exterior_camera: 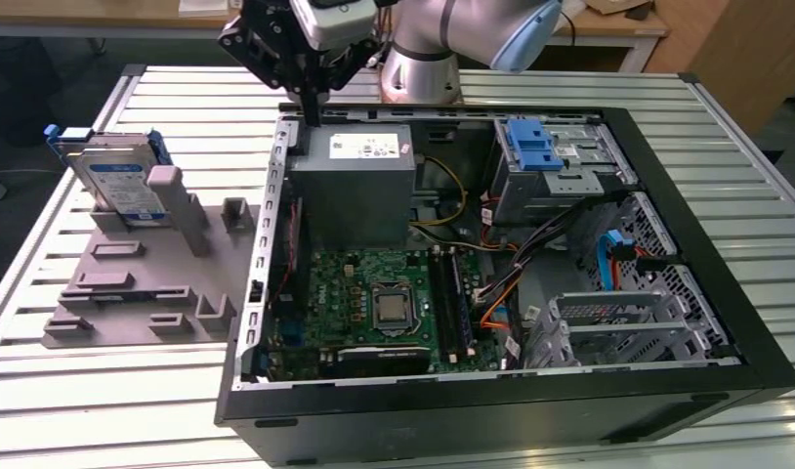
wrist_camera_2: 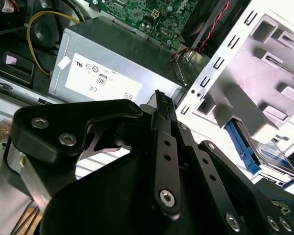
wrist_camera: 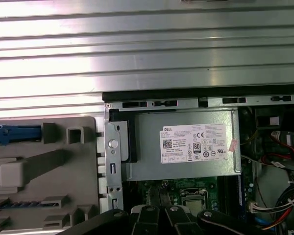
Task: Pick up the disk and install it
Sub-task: 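Reach for the disk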
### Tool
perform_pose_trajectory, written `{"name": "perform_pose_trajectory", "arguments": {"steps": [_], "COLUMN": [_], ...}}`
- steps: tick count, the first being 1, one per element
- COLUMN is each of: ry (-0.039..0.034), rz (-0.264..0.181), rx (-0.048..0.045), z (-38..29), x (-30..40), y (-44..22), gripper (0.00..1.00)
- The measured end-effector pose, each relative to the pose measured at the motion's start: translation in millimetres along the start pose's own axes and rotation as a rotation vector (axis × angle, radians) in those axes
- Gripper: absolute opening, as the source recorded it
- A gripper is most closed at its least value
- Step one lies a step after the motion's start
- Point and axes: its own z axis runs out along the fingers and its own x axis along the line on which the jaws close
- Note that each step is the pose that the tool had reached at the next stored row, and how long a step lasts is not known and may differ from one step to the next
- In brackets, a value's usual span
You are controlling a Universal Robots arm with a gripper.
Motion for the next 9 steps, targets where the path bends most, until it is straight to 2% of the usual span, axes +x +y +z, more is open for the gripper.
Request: {"name": "perform_pose_trajectory", "arguments": {"steps": [9], "ry": [0.0], "rz": [0.0], "rx": [-0.0001], "z": [-0.1], "x": [7.5], "y": [-0.3], "gripper": [0.11]}}
